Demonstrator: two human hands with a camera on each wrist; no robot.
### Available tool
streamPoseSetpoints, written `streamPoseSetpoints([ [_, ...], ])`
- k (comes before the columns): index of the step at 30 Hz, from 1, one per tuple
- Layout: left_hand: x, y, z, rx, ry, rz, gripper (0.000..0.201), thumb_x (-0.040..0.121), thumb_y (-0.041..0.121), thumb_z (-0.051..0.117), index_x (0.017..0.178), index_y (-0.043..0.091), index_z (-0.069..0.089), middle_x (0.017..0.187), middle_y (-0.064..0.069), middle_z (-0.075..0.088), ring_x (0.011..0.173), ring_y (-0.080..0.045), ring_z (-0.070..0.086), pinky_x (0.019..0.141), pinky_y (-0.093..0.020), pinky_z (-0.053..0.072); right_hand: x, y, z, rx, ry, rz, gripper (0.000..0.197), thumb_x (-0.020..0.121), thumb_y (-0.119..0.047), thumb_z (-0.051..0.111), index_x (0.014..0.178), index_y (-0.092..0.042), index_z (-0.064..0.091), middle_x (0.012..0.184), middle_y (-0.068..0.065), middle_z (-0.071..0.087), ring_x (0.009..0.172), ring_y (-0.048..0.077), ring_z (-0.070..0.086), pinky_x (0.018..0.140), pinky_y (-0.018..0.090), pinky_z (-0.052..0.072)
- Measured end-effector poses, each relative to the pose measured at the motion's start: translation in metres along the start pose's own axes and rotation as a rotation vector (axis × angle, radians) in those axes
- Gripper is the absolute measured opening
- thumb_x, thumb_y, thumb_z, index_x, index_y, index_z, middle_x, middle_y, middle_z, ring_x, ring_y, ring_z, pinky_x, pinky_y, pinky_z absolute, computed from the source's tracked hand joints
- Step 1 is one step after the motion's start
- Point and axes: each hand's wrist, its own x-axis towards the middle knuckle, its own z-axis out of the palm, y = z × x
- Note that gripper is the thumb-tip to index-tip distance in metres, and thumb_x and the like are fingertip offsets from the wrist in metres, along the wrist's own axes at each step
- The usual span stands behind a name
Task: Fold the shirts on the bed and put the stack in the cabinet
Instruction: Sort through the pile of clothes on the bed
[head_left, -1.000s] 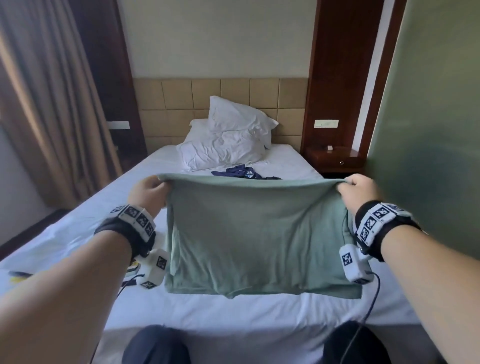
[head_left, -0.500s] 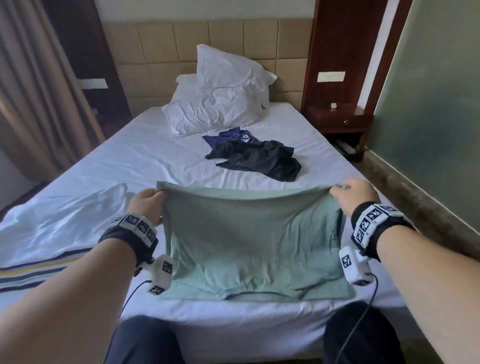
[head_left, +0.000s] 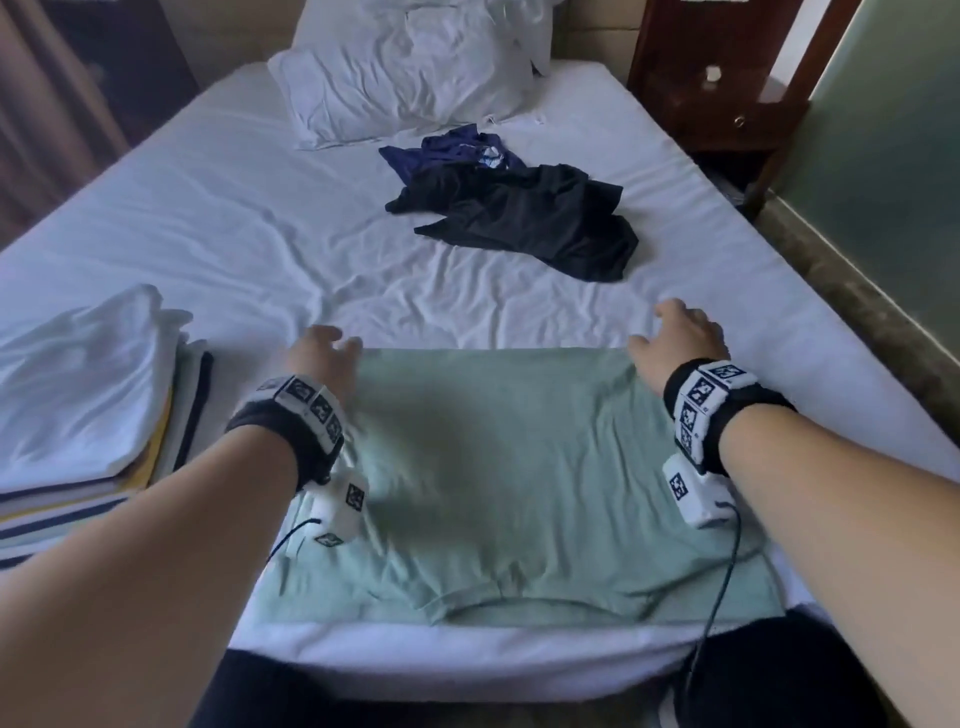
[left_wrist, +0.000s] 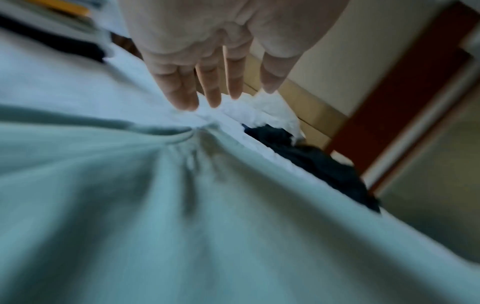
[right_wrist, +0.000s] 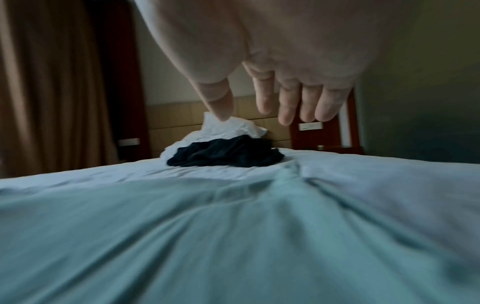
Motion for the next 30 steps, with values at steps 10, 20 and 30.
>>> streamPoseSetpoints([
  [10, -0.044, -0.030, 0.060, 0.650, -0.389, 0.128, 0.084, 0.085, 0.090, 0.025, 0.156, 0.054, -0.003, 0.169, 0.005, -0.018, 0.155, -0.026, -0.017, 0.126, -0.045, -0.005, -0.056, 0.018, 0.076, -0.302, -0.472, -0.105, 0.096, 0.085, -0.086, 0.028, 0.160, -0.038, -0.009, 0.167, -0.006, -0.022, 0.154, 0.028, -0.019, 0.124, 0.048, -0.009],
  [20, -0.039, -0.029, 0.073, 0.711, -0.408, 0.072, 0.089, 0.083, 0.092, 0.017, 0.156, 0.052, -0.012, 0.167, 0.005, -0.026, 0.154, -0.028, -0.024, 0.125, -0.046, -0.010, -0.051, 0.022, 0.087, -0.296, -0.516, -0.108, 0.097, 0.085, -0.088, 0.021, 0.159, -0.035, -0.013, 0.166, -0.002, -0.024, 0.152, 0.028, -0.024, 0.122, 0.046, -0.014],
  [30, -0.067, -0.004, 0.034, 0.164, -0.148, 0.129, 0.066, 0.099, 0.062, 0.048, 0.158, 0.036, 0.033, 0.165, -0.003, 0.032, 0.152, -0.028, 0.029, 0.123, -0.043, 0.025, -0.051, 0.038, 0.041, 0.478, -0.242, -0.079, 0.060, 0.092, -0.041, 0.069, 0.145, -0.018, 0.052, 0.150, 0.006, 0.049, 0.137, 0.024, 0.046, 0.113, 0.031, 0.034],
])
